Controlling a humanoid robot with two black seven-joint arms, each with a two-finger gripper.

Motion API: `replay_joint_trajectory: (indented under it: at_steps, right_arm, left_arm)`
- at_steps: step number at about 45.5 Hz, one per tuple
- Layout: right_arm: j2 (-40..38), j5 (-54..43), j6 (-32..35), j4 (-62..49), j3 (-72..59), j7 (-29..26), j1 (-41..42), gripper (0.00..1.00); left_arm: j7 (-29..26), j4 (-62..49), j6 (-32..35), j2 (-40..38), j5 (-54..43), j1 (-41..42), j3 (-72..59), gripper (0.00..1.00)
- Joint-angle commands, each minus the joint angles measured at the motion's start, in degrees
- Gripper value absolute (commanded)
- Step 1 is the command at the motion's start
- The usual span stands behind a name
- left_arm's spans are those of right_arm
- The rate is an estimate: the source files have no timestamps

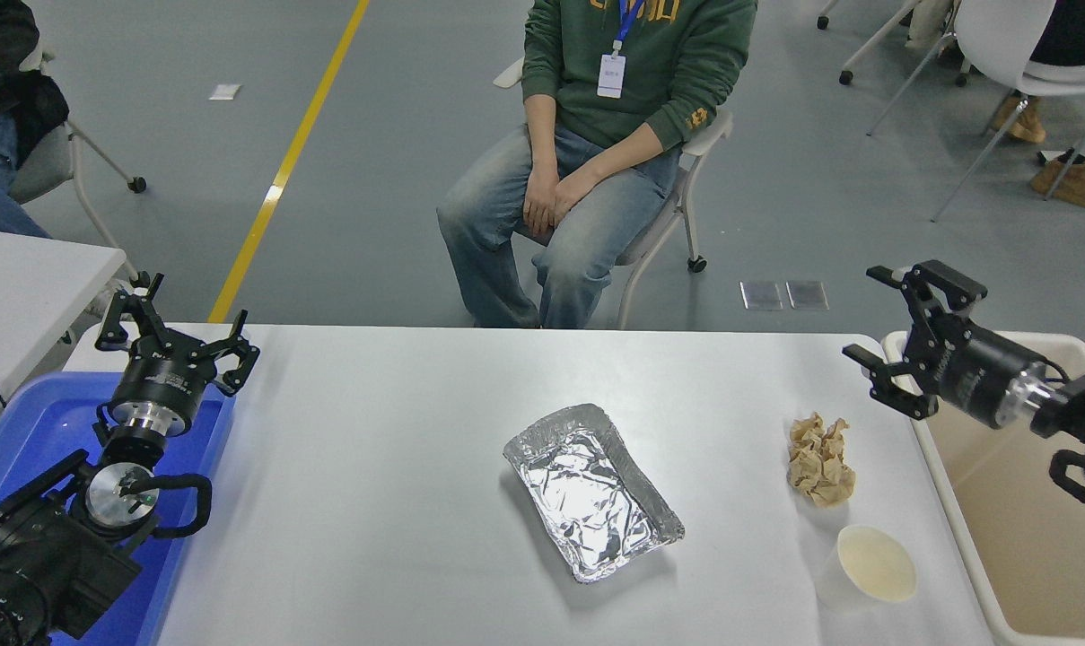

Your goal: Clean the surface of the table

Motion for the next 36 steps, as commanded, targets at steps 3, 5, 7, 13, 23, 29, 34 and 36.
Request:
replay_joint_trajectory:
  at_steps: [3, 5, 7, 13, 23, 29, 34, 36]
  right_arm:
    - [-11.02, -3.26, 2.09, 14.37, -1.16, -9.49, 0.66, 0.99]
    - [-11.72, -3.26, 2.09, 15.26, -1.33, -9.66, 0.67, 0.99]
    - [-12.43, -3.35, 2.18, 15.96, -1.59, -9.75, 0.49, 0.99]
    - [-14.45, -3.96, 1.57, 18.94, -2.56, -10.19, -0.48, 0.99]
    - [-20.43, -10.55, 1.39, 25.71, -3.79, -10.10, -1.88, 0.99]
    - [-21.92, -13.10, 1.48, 26.07, -4.14, -10.10, -2.41, 0.99]
    - [-22.27, -19.16, 1.48, 26.42, -4.06, -9.58, -2.41, 0.99]
    - [-22.27, -21.36, 1.48, 26.68, -3.97, -9.49, -2.50, 0.99]
  left_arm:
    - [0.00, 0.02, 0.00, 0.00, 0.00, 0.00, 0.00, 1.00]
    - [0.00, -0.07, -0.01, 0.00, 0.00, 0.00, 0.00, 1.00]
    - [0.00, -0.07, 0.00, 0.00, 0.00, 0.00, 0.00, 1.00]
    - [0.00, 0.02, 0.08, 0.00, 0.00, 0.00, 0.00, 1.00]
    - [0.00, 0.02, -0.01, 0.00, 0.00, 0.00, 0.00, 1.00]
    - [0.00, 0.02, -0.01, 0.00, 0.00, 0.00, 0.00, 1.00]
    - [0.00, 0.02, 0.08, 0.00, 0.00, 0.00, 0.00, 1.00]
    - [0.00, -0.07, 0.00, 0.00, 0.00, 0.00, 0.00, 1.00]
